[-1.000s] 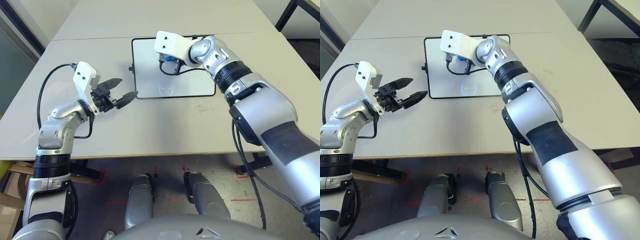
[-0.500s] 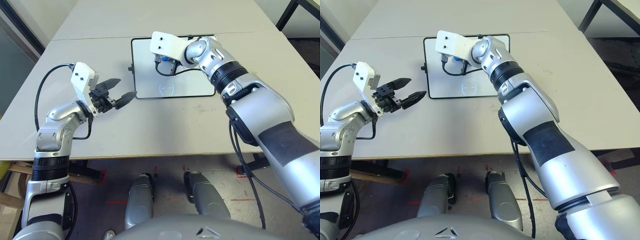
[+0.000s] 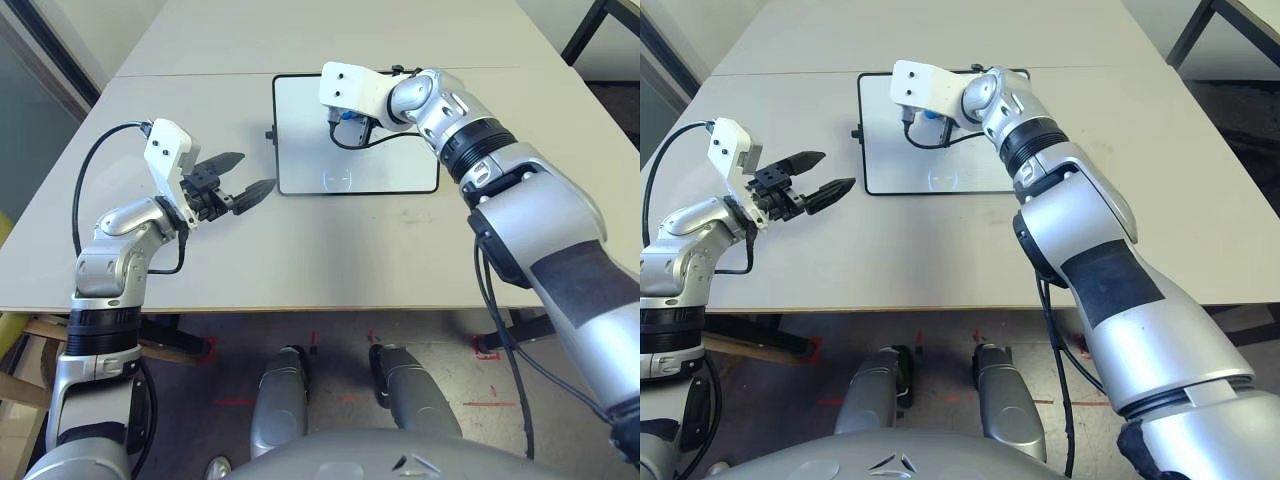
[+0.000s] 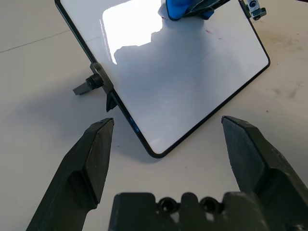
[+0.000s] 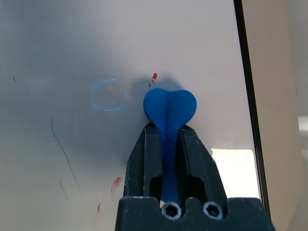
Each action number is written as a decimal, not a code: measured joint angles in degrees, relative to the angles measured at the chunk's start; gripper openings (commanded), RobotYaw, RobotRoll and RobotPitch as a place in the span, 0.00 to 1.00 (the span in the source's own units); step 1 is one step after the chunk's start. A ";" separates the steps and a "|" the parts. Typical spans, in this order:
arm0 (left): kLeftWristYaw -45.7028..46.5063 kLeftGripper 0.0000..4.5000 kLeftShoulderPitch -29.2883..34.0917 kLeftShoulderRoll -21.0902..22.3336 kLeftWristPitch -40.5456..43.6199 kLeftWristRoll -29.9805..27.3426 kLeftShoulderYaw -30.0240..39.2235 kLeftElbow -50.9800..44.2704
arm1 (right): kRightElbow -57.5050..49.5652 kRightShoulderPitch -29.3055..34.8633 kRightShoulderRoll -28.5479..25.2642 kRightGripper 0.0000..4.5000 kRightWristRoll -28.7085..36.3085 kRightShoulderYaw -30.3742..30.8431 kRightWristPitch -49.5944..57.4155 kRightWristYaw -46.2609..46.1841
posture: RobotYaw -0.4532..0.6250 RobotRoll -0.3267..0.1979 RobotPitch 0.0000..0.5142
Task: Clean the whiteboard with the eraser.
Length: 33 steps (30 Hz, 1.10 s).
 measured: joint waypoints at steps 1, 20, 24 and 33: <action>-0.06 1.00 -0.24 0.00 -0.04 0.01 -0.12 0.23 | -0.09 0.10 -0.31 0.04 0.01 0.05 -0.03 0.18 | 0.34 0.62 0.30; -0.91 1.00 -1.37 -0.01 -0.70 0.05 -0.96 1.22 | -1.50 2.90 -6.30 0.04 -0.59 1.54 -0.34 2.91 | 0.33 0.62 0.31; -0.96 1.00 -1.50 -0.01 -0.87 0.11 -0.96 2.15 | -1.33 3.34 -7.39 0.04 -1.11 1.94 -0.33 2.98 | 0.33 0.62 0.31; -1.07 1.00 -1.86 -0.01 -1.08 0.16 -0.98 2.52 | -1.05 3.81 -8.36 0.04 1.13 -0.99 1.59 6.06 | 0.32 0.62 0.31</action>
